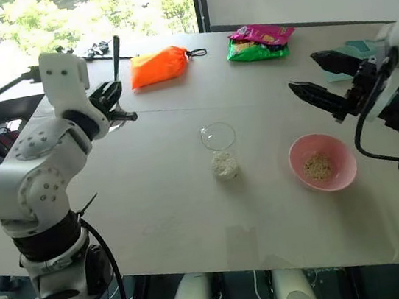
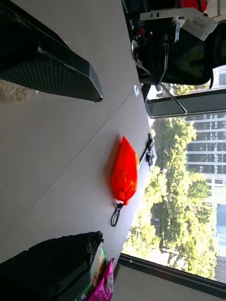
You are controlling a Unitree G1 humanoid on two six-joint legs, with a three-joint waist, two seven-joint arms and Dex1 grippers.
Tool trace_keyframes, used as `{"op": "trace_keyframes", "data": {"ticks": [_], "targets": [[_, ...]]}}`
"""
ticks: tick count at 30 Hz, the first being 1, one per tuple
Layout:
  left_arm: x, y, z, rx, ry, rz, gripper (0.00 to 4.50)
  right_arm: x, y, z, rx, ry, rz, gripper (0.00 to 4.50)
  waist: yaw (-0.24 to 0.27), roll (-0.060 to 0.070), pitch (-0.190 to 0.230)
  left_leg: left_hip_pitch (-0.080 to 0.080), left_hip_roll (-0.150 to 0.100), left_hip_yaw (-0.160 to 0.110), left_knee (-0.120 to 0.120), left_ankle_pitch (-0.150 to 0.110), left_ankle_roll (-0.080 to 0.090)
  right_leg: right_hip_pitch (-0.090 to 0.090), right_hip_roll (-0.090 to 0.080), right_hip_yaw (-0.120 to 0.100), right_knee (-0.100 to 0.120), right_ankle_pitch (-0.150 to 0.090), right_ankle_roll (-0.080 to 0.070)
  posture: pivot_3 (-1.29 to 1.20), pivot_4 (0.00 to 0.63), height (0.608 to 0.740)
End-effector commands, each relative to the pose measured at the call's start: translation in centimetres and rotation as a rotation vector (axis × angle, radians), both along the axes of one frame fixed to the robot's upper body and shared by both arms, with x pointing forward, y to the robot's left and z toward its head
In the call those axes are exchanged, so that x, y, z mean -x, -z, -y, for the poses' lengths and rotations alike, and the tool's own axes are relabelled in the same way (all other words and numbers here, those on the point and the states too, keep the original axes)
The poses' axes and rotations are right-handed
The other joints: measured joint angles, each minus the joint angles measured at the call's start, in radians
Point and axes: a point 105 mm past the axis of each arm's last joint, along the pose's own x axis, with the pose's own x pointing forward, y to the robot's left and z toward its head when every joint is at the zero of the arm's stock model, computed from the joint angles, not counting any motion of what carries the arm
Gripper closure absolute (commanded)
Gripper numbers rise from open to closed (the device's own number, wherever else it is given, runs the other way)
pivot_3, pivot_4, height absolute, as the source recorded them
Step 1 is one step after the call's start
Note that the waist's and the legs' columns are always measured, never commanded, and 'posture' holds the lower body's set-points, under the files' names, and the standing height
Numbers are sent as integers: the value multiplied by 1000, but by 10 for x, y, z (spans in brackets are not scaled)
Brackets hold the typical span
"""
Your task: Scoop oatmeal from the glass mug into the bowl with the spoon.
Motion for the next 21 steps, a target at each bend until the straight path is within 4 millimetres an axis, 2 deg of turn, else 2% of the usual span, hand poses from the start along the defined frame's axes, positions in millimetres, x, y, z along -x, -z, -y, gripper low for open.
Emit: {"op": "trace_keyframes", "data": {"ticks": [1, 3, 4, 5, 8, 10, 13, 15, 17, 21], "targets": [[7, -26, 33, -97, 245, 178, 4317, 5, -18, -28, -31, -103, -6, 0, -1, 1, 0, 0, 0, 0, 0, 0, 0, -1, 0, 0, 0, 0, 0, 0, 150, 740], [6, -27, 43, -200, 324, 236, 4317, 12, -29, -43, -113, -250, -40, 0, -3, 1, 1, -2, 0, 1, 0, 0, 0, -3, 0, 0, 0, 0, 0, 0, 150, 740], [5, -27, 48, -228, 370, 248, 4317, 11, -33, -47, -126, -264, -35, 0, -3, 2, 1, -2, 0, 1, 0, 0, 0, -4, 1, 1, 0, 0, 0, 0, 150, 740], [4, -27, 52, -251, 407, 268, 4317, 6, -37, -50, -132, -245, -12, 0, -1, 2, 1, -3, 0, 1, 0, 0, 0, -4, 1, 0, 0, 0, 0, 0, 150, 740], [3, -29, 66, -397, 493, 377, 4317, -21, -44, -63, -129, -49, 43, 0, 0, 2, 1, -10, 0, 1, 2, 0, 0, -9, 1, -2, 0, 0, 1, 0, 150, 740], [2, -27, 73, -471, 539, 437, 4317, -28, -46, -74, -192, -18, -9, 0, 3, 2, 1, -17, 0, 2, 5, 0, 0, -16, 1, -3, 2, 1, 1, 0, 150, 740], [4, -28, 81, -513, 606, 515, 4317, -29, -47, -91, -252, -61, -85, 0, 5, 2, 1, -21, 0, 4, 5, 3, -4, -19, 0, -3, 3, 1, 1, 0, 150, 740], [7, -32, 86, -504, 644, 554, 4317, -32, -50, -100, -289, -75, -131, 0, 6, 2, 1, -29, 0, 3, 6, 3, -5, -26, 0, -3, 4, 1, 1, 0, 150, 740], [9, -34, 88, -518, 668, 587, 4317, -38, -51, -101, -322, -59, -185, 0, 5, 2, 1, -33, 0, 4, 7, 3, -5, -30, 0, -3, 5, 1, 2, 0, 150, 740], [9, -35, 88, -515, 676, 600, 4317, -39, -53, -104, -318, -62, -176, 0, 4, 2, 1, -33, 0, 4, 7, 3, -5, -30, 0, -3, 4, 0, 2, 0, 150, 740]]}}
